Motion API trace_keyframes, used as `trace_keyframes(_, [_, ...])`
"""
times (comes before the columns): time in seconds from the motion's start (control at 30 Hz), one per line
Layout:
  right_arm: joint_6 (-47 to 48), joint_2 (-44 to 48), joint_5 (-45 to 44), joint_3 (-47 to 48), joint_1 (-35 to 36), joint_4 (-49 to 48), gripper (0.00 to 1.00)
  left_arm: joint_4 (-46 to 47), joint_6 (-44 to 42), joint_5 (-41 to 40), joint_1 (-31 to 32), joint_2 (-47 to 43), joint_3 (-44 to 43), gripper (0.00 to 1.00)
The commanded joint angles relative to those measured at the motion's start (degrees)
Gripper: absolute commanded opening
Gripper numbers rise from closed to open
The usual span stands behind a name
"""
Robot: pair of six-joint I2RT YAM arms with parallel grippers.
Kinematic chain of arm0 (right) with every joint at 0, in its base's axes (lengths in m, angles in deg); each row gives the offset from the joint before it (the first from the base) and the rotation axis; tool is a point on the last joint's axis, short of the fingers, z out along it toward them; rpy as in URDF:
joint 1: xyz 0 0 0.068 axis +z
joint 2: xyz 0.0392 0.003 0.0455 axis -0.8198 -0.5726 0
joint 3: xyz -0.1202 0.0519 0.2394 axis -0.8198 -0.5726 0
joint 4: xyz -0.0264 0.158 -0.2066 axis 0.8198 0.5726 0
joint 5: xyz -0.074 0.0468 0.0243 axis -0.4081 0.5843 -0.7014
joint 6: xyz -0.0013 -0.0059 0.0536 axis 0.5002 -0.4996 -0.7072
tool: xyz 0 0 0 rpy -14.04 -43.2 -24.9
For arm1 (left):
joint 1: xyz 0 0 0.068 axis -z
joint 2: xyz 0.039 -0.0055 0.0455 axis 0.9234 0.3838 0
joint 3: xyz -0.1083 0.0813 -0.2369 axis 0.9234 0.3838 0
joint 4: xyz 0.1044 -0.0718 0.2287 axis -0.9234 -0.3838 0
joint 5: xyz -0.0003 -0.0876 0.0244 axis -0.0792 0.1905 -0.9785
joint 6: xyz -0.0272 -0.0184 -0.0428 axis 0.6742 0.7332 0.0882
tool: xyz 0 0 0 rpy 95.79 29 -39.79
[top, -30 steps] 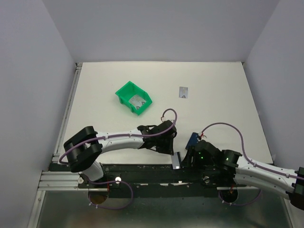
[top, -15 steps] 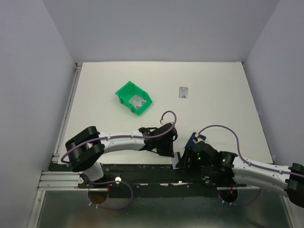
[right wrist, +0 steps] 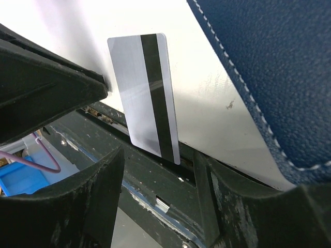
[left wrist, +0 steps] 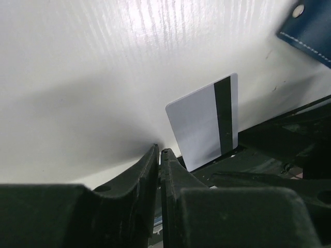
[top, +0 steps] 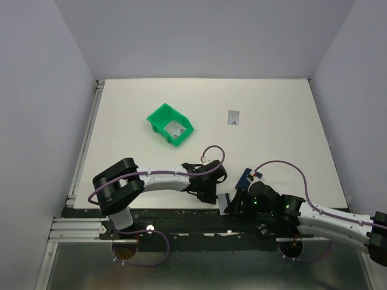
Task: Put the credit cards into the card holder
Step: Move the credit card to the corner of the board.
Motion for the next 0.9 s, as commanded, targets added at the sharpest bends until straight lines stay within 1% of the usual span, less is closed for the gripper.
trace_keyframes(0.0, [0.7,0.2,-5.6,-1.6,0.1,1.2,0.64,-3.4,-0.2,-2.2,0.3,1.9,-3.3,0.23])
trace_keyframes(0.37, [3.1,1.8,-6.3,-2.3,0.1,-1.7,0.63,-4.7,-0.9,-2.4,0.4,3.3,-5.2,0.23])
trace_keyframes(0.7, [6.5,-3.8,-4.6,-0.9,0.0,-7.4,0.59,-5.5,-2.4,-2.3,0.6,4.4,-6.4,0.23])
trace_keyframes(0.87, [7.8,-3.3,-4.8,-0.5,0.1,-7.9,0.57,-6.3,-2.7,-2.4,0.9,5.0,-7.1,0.23])
